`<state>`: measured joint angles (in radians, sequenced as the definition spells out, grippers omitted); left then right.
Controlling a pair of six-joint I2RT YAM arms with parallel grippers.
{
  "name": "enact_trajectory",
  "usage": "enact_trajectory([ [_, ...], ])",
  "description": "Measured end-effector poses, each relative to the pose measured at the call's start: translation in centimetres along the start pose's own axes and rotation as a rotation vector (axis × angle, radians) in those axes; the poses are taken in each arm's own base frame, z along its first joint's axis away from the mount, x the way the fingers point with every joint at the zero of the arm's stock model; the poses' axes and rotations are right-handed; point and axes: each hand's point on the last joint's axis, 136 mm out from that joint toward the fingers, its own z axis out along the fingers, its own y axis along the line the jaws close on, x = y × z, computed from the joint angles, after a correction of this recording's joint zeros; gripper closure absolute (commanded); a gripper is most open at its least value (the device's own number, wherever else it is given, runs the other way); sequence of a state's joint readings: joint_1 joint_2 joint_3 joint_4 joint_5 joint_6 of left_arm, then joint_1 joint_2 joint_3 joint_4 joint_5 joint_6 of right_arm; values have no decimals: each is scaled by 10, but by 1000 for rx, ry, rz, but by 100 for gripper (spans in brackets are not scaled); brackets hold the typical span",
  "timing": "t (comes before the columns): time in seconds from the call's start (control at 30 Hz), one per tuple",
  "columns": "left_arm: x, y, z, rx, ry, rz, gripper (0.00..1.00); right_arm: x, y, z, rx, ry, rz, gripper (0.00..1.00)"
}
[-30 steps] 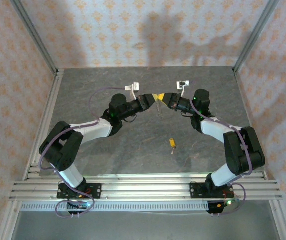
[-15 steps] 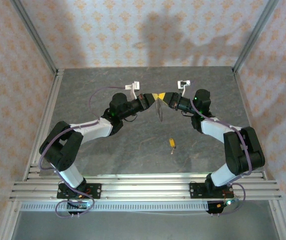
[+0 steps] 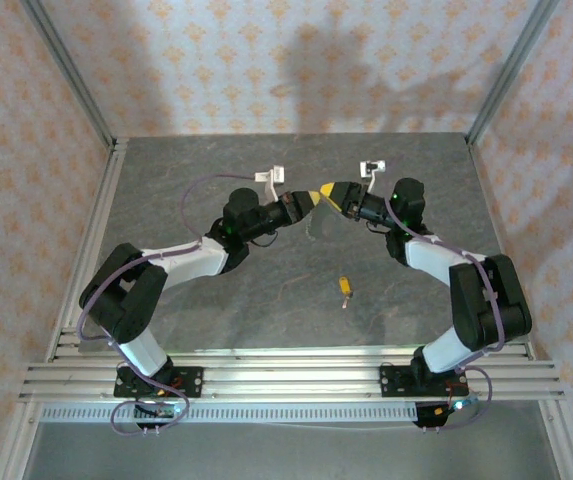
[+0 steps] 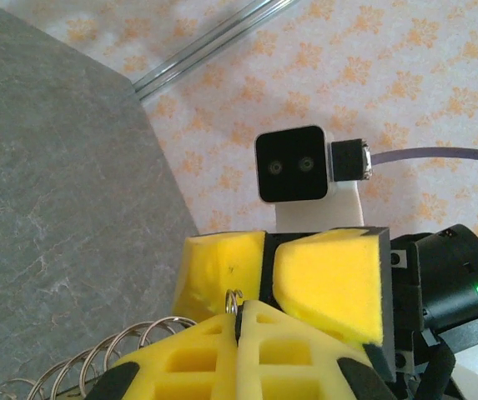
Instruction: Put the keys on the keyring
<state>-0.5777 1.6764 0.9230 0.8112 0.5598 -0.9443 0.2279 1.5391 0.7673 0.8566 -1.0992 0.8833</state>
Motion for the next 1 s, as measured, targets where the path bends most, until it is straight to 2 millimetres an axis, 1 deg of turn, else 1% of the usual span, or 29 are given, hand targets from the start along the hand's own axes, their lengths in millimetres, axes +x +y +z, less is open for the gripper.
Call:
enact_trajectory([
  [0.13,1,0,0,1,1,3,100,-3,4,-2,-5,-9,-10,65],
  [0.3,0,0,0,-1,-2,3,100,-3,5,-3,-5,-9,-7,65],
  [0.7,-4,-1,0,0,-20,6,100,7,-1,-5,-4,13,11,66],
  [0.77,-4,-1,0,1,-21,6,100,7,1,-5,-10,15,12,69],
  [0.87,-5,-3,0,7,-25,7,100,7,3,-5,-19,16,13,75],
  [1.0,-6,-6,0,19,-32,12,100,6,5,-5,-29,16,16,86],
])
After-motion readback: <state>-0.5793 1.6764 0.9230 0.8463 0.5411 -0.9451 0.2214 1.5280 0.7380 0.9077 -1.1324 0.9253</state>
